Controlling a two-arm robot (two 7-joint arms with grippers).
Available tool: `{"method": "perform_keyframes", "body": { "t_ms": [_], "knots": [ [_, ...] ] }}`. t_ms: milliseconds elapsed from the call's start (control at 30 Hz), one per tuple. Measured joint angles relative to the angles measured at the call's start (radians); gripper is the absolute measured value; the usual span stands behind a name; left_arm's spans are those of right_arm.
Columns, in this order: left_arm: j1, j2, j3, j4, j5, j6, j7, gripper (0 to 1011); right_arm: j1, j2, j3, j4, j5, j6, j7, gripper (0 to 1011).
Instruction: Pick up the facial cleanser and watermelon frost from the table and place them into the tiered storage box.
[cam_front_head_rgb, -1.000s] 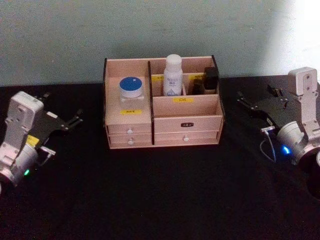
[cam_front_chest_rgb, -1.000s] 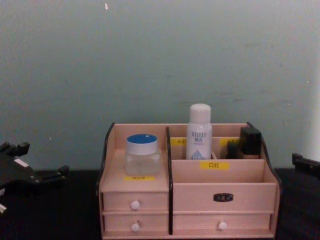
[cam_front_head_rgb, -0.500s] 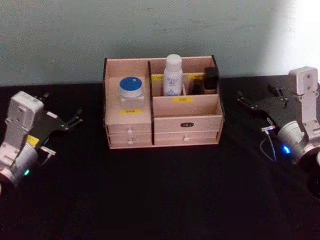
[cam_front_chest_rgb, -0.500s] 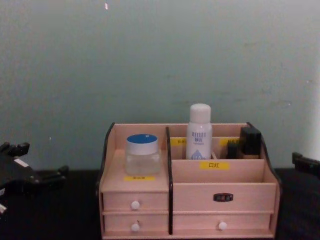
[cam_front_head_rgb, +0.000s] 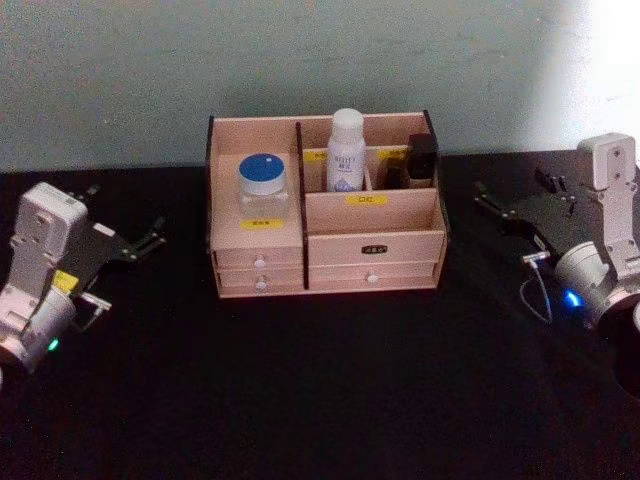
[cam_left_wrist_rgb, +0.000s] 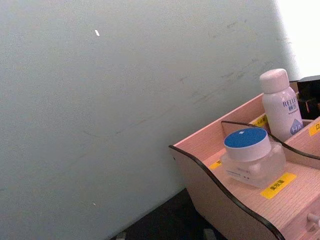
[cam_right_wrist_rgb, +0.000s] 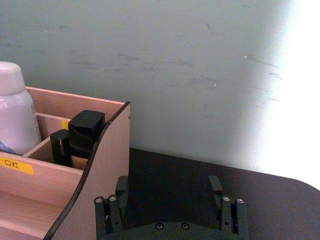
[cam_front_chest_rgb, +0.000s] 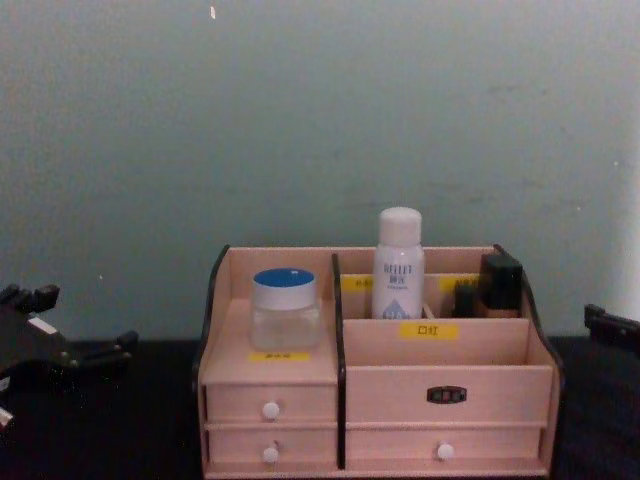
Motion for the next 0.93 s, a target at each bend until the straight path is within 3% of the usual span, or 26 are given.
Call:
{"method": "perform_keyframes", "body": {
  "t_ms": [933],
  "knots": [
    [0.000, 0.000, 0.000, 0.000, 0.000, 0.000, 0.000, 1001, 0.000, 0.000, 0.000, 0.000, 0.000, 0.000, 0.000, 1000]
  ]
}}
